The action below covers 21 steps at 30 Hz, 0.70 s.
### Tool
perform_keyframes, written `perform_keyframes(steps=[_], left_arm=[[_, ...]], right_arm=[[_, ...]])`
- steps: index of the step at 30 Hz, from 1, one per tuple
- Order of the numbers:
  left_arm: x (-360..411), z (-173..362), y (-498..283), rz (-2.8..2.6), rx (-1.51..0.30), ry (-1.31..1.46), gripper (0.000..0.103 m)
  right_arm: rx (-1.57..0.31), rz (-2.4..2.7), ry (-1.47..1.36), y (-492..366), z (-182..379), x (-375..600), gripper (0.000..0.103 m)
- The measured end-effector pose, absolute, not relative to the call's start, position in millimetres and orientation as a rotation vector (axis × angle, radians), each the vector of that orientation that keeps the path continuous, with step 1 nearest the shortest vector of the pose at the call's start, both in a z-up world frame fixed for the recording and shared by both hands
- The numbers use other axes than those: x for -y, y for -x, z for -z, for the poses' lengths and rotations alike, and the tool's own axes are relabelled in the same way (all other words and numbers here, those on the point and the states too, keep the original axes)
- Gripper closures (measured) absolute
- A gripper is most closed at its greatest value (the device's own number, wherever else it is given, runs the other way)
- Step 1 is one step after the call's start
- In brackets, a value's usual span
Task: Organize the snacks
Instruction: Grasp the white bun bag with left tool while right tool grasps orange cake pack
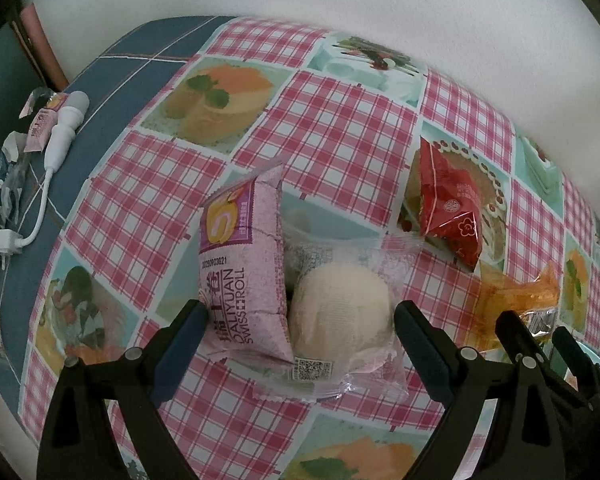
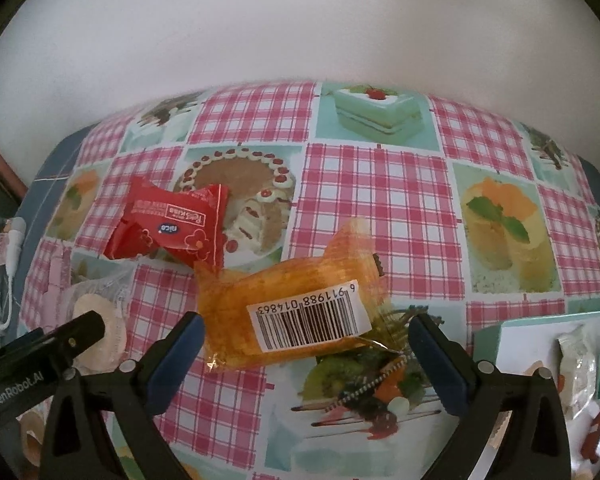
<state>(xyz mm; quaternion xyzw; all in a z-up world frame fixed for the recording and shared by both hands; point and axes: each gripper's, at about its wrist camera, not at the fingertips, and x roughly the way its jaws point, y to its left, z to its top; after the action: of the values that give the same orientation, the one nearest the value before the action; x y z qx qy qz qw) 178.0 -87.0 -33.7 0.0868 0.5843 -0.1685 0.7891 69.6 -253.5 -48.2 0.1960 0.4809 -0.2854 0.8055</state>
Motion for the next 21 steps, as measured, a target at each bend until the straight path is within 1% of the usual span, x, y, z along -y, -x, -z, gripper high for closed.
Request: perform_keyframes(steps=[10,12,13,14,15,16,18,21], left_arm=[[86,33,-179,0.361,-1.259,-0.186,0.008],[86,33,-178,0.361,-1.258,-0.190,0.008],[86,32,-178,0.360,-1.257,-0.191,0.008],[86,31,-178,0.360,-1.256,-0.193,0.008],[86,30,-178,0.361,-1.255,-0.193,0.008],[87,30,-178,0.362,-1.254,-0.193,0.008],[86,27,-178,0.365,-1.249,-0.196,0.008],[86,23,-176,0.370,-1.240,-0.204,0.009]], right_arm=[[-1.028,0.613,-0.405,-69,50,252,0.000],[-1.024,0.614,-0.408,-69,51,252,0.001],[-1.023,0.613,-0.405,-69,50,252,0.003],[-1.017,0.611,-0.405,-68,49,252,0.010],[-1.009,0.603,-0.412,-67,48,252,0.019],[-0.997,0.585,-0.429,-66,46,252,0.030],[-1.006,0.589,-0.432,-66,44,252,0.030],[-1.010,0.584,-0.425,-66,45,251,0.033]])
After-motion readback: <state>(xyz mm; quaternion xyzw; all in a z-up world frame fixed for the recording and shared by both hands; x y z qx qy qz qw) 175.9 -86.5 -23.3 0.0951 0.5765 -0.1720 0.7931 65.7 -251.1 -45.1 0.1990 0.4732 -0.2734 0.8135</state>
